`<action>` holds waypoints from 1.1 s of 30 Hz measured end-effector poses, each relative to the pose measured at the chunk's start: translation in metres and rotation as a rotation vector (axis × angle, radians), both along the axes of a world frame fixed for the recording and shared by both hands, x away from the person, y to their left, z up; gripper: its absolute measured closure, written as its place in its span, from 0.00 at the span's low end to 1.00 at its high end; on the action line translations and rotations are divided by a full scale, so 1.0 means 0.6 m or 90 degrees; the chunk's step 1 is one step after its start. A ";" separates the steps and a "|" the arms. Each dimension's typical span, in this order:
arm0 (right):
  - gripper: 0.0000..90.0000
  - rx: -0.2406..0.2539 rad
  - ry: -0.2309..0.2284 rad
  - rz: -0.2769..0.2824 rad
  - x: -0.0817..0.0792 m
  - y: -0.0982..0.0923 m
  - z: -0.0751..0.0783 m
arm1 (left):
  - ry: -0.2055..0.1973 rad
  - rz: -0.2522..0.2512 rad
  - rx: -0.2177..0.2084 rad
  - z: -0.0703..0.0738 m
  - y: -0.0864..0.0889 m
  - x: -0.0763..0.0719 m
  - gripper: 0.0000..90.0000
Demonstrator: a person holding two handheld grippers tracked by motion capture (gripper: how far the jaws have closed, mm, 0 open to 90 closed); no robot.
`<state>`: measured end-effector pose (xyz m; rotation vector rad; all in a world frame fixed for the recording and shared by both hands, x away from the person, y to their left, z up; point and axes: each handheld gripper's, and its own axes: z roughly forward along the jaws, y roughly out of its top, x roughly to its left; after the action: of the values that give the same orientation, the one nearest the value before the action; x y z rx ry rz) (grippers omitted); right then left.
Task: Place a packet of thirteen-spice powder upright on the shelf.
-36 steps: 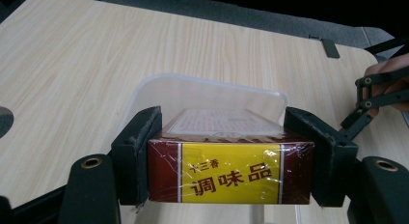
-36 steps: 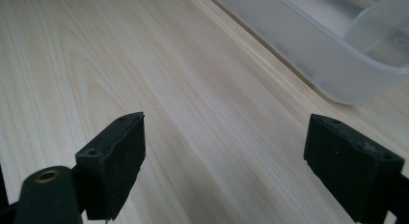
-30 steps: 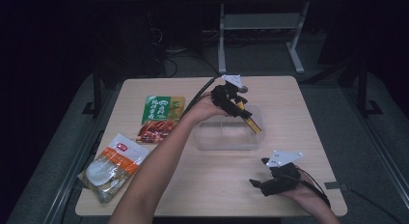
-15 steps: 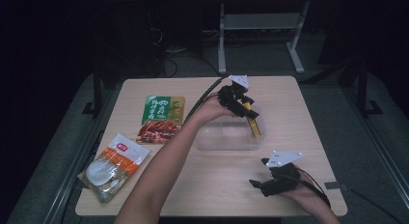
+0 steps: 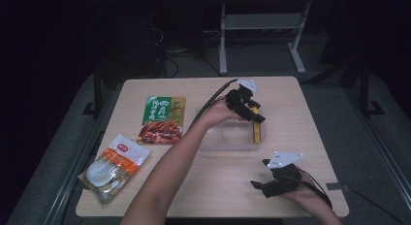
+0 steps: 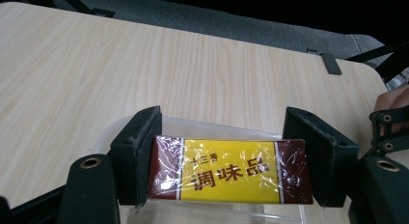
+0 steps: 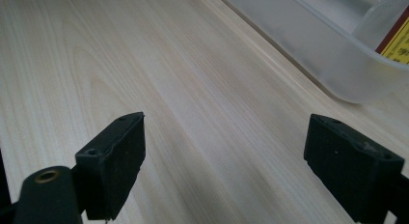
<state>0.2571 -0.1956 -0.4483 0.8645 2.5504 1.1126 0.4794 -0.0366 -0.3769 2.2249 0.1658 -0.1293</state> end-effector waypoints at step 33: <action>0.16 -0.003 0.015 0.014 0.016 0.013 -0.006 | -0.004 0.083 0.001 0.060 0.202 -0.111 0.26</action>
<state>0.2669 -0.1878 -0.4519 0.8562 2.5868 1.1090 0.4131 0.0844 -0.3407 2.2080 0.3078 -0.0514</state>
